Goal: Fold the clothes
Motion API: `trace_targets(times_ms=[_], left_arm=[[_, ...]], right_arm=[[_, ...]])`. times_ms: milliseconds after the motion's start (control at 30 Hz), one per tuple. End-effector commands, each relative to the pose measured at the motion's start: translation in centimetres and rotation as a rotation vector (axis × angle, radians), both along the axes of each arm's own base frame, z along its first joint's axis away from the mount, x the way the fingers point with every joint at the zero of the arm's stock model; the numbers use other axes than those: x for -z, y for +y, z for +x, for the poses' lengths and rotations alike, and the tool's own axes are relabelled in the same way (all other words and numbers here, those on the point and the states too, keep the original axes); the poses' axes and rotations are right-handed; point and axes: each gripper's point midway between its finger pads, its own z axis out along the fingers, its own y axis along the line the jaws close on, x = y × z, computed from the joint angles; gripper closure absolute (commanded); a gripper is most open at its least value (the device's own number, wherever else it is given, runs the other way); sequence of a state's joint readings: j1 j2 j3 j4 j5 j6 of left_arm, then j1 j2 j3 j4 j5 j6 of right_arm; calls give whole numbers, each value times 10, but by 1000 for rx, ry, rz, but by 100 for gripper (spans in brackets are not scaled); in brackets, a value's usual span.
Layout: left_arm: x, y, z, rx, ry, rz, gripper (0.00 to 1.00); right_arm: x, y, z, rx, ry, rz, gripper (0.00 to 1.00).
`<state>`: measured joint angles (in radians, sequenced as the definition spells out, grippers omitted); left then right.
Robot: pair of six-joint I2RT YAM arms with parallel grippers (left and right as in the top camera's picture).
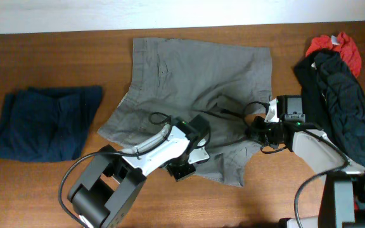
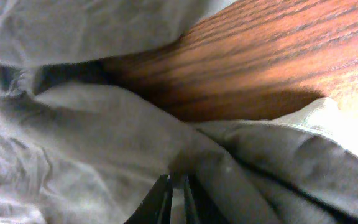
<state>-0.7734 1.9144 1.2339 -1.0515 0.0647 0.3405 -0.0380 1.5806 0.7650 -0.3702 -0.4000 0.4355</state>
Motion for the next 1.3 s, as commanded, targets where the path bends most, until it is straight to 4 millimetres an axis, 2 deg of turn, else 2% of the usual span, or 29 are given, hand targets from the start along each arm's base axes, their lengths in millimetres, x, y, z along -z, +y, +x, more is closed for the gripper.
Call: trace_targets(times_ms=[0,67,167,200,267,300,333,500,567,667,767,933,1033,1133,1267], left_arm=[[-51,-56,10,-4,-55,-201,95],[-74,-86,6,-17,-41,-310,87],[-84,-110,2,-21,-49,-378,79],[-83,-114,-1,-18,-51,-382,77],[-80,-118,-7,-4,-42,-381,71],[-78,-120,-9,4,-41,-380,67],[-77,-123,-11,14,-43,-386,66],[-69,-146,-13,60,-77,-426,65],[-62,-148,-10,76,-118,-396,65],[-49,-144,2,101,-221,-312,65],[-35,-146,-5,158,-212,-283,65],[-21,-152,-28,222,-171,-257,65],[-13,-156,-38,293,-163,-248,58],[-5,-158,-39,313,-182,-225,53],[-1,-158,-40,334,-177,-220,54]], right_arm=[[-6,-4,12,-41,-63,-4,86],[-13,3,14,-74,-88,45,86],[-14,4,14,-76,-85,51,86],[-14,3,14,-74,-85,51,80],[-15,-1,16,-62,-90,50,51],[-17,-5,18,-49,-92,50,43],[-19,-11,21,-28,-95,51,41],[-42,-40,36,65,-142,137,39],[-50,-49,38,89,-148,179,39],[-48,-57,29,124,-100,199,38],[-42,-52,15,103,-42,203,38],[-37,-39,-1,39,14,200,39],[-34,-37,-9,42,51,204,35],[-33,-38,-13,46,72,203,29],[-32,-37,-16,29,74,200,27]])
